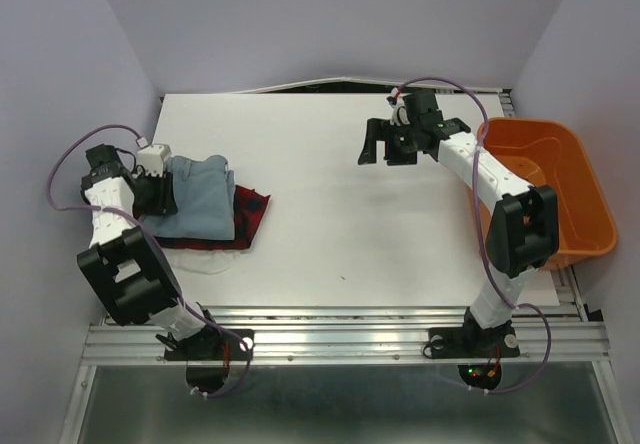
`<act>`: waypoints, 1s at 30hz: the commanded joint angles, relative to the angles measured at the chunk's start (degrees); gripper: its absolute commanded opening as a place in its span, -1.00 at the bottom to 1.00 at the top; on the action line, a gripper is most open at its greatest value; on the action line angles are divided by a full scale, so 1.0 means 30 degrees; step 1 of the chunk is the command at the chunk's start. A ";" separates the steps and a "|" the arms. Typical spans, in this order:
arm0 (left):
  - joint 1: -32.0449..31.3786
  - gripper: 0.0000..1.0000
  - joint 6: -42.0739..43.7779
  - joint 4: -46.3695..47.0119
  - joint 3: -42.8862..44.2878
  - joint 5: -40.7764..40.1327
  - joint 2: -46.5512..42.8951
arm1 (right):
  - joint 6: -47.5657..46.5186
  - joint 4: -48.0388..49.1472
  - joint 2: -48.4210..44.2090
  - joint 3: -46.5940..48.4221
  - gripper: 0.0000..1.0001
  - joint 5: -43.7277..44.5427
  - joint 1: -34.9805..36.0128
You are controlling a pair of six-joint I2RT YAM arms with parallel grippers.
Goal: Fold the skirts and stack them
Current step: Neatly place the folded skirt to the corner
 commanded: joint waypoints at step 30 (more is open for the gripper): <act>-1.4367 0.97 -0.5368 0.3872 0.7219 -0.2983 -0.1750 | -0.4478 0.1018 -0.5290 -0.4682 1.00 0.2986 -0.1236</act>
